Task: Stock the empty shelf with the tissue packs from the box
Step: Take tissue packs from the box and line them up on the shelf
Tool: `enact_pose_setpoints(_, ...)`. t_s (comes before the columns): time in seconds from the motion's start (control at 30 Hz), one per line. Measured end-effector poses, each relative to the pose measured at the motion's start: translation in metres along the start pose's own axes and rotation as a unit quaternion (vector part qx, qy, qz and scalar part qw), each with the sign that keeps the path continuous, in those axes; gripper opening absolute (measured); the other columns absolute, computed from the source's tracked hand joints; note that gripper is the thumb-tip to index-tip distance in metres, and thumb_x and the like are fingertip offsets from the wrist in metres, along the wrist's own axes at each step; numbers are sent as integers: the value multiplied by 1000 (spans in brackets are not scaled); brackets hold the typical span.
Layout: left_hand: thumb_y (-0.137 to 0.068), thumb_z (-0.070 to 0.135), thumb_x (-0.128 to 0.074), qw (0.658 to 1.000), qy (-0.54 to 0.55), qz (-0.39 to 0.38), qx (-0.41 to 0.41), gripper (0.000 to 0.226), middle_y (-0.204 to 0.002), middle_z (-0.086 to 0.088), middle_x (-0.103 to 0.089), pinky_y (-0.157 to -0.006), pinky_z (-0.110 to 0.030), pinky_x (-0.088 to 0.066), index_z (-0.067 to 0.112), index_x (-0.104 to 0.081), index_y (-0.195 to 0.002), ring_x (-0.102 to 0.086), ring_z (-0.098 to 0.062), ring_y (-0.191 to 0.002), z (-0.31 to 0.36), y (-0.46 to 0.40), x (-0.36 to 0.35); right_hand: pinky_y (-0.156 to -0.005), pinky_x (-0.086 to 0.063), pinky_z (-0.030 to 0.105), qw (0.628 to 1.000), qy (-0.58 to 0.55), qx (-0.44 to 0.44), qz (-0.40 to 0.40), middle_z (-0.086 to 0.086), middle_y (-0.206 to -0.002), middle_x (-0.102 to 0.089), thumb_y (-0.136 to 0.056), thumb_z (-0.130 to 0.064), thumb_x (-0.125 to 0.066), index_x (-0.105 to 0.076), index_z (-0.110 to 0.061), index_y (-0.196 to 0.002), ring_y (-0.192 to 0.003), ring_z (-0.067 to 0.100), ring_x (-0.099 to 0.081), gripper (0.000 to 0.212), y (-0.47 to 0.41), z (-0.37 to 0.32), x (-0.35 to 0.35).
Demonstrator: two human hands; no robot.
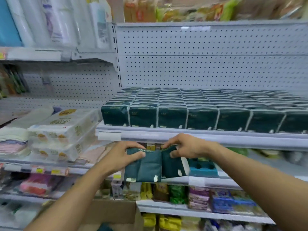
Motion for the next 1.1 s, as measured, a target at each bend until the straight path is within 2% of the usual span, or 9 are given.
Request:
enact_pose_setpoints(0.07, -83, 36, -75, 999, 21, -7, -28, 11, -92, 23, -72, -80, -23, -50, 30, -76, -92, -64, 7, -90, 40, -19, -27, -59, -47, 21, 999, -26, -19, 20, 1, -79, -59, -88, -24, -69, -69, -28, -113, -69, 17, -56, 26, 29, 28, 35)
enact_pose_setpoints(0.13, -82, 37, -75, 998, 43, -19, -44, 9, -90, 24, -72, -76, -23, -50, 30, -76, -89, -65, 6, -87, 77, -37, -50, -47, -43, 22, 997, -46, -35, 50, 5, -67, -48, -87, -24, -70, -71, -25, -108, -57, 16, -47, 21, 57, 52, 70)
enact_pose_setpoints(0.27, -85, 38, -73, 994, 59, -48, -80, 8, -90, 15, -74, -73, -27, -57, 32, -77, -89, -69, -4, -85, 143, -73, -81, -50, -48, 30, 989, -84, -59, 105, 4, -69, -45, -87, -23, -71, -73, -23, -107, -51, 8, -47, 20, 103, 91, 129)
enact_pose_setpoints(0.4, -83, 35, -76, 988, 119, -44, -82, 12, -95, 8, -75, -66, -22, -55, 27, -77, -92, -71, -8, -84, 196, -118, -98, -47, -41, 28, 967, -142, -75, 198, 3, -65, -45, -85, -22, -73, -75, -27, -98, -50, 11, -46, 14, 131, 127, 180)
enact_pose_setpoints(0.67, -84, 28, -76, 977, 147, -23, -155, 5, -86, 9, -76, -72, -16, -55, 24, -77, -87, -69, -3, -79, 273, -221, -120, -58, -44, 26, 886, -218, -103, 396, 8, -79, -68, -88, -23, -69, -75, -24, -89, -66, 15, -62, 7, 147, 205, 270)
enact_pose_setpoints(0.77, -83, 31, -76, 975, 158, -25, -154, 15, -92, 2, -76, -75, -22, -57, 21, -77, -94, -71, -10, -83, 286, -265, -130, -48, -39, 24, 859, -228, -109, 446, 12, -81, -61, -88, -22, -69, -74, -23, -90, -64, 18, -56, 6, 141, 236, 295)
enact_pose_setpoints(0.87, -83, 32, -76, 974, 160, -35, -157, 20, -94, -2, -76, -70, -21, -57, 17, -76, -96, -70, -10, -80, 294, -303, -147, -45, -45, 28, 854, -223, -117, 456, 11, -80, -56, -86, -24, -72, -71, -20, -99, -63, 22, -54, 13, 131, 267, 311)
enact_pose_setpoints(1.0, -79, 36, -79, 978, 140, -50, -143, 29, -92, -4, -73, -54, -21, -51, 17, -73, -101, -68, -10, -71, 299, -342, -170, -61, -60, 43, 861, -203, -128, 448, 5, -71, -42, -84, -18, -75, -66, -13, -113, -57, 20, -57, 31, 121, 304, 326)
enact_pose_setpoints(1.1, -76, 34, -82, 981, 130, -53, -131, 39, -99, -5, -70, -52, -23, -53, 18, -70, -109, -68, -11, -68, 302, -366, -181, -57, -61, 36, 859, -183, -142, 456, 4, -74, -49, -82, -12, -76, -63, -13, -115, -61, 19, -61, 35, 115, 330, 337)
Point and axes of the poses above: each hand's wrist, its own y-axis away from the middle knuckle, its own x-axis out of the back of the hand, z = x × y, the point moved 5 cm from there along -y, towards the middle knuckle
